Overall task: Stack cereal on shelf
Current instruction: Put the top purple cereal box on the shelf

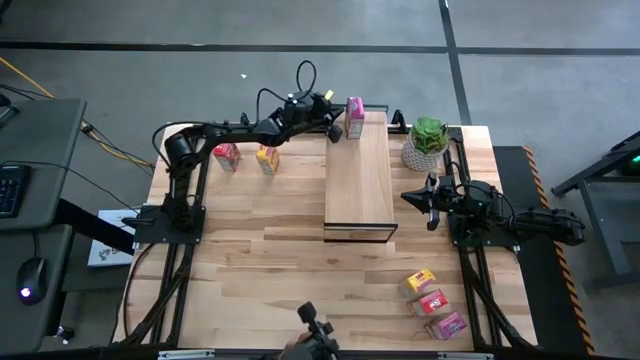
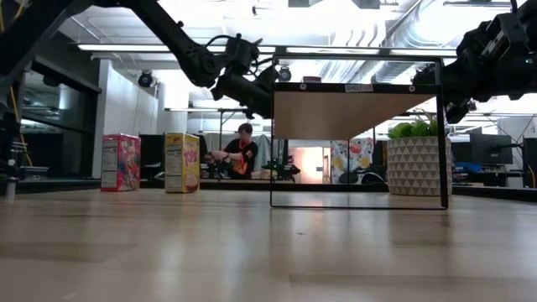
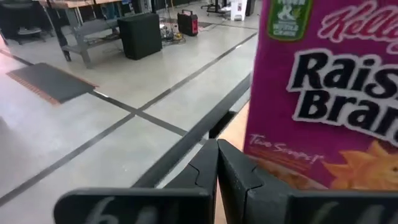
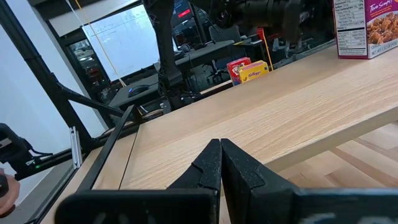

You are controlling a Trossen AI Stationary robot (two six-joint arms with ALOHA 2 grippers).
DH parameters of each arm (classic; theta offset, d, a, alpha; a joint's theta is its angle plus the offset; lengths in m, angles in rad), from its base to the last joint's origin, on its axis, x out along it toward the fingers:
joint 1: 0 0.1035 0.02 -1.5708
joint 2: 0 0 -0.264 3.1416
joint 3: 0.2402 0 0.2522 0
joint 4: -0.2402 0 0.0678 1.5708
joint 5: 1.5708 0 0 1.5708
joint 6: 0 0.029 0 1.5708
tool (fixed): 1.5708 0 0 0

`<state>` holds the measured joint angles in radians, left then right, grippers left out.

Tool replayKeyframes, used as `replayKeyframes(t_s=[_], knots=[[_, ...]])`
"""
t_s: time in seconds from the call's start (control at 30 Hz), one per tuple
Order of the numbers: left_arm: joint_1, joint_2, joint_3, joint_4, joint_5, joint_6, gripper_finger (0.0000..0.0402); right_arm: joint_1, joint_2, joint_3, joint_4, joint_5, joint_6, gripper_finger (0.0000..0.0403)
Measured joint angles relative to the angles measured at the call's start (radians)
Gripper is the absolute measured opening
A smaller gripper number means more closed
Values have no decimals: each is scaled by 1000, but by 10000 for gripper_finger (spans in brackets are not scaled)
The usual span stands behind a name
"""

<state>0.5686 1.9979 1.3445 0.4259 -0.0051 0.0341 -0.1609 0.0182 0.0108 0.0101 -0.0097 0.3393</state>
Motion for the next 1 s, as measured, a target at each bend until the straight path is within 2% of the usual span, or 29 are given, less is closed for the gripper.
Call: replayKeyframes(t_s=[0.1,0.2,0.47,0.8,1.0], knots=[[-9,-16,-1,-103,-8,5,0,0,0,0,0,0,0,0],[-22,-34,-1,-159,-59,32,0,0,0,0,0,0,0,0],[-41,-35,-1,-165,7,74,0,0,0,0,0,0,0,0],[-35,-35,-1,-85,8,74,0,0,0,0,0,0,0,0],[-17,-34,-1,-92,-7,91,0,0,0,0,0,0,0,0]])
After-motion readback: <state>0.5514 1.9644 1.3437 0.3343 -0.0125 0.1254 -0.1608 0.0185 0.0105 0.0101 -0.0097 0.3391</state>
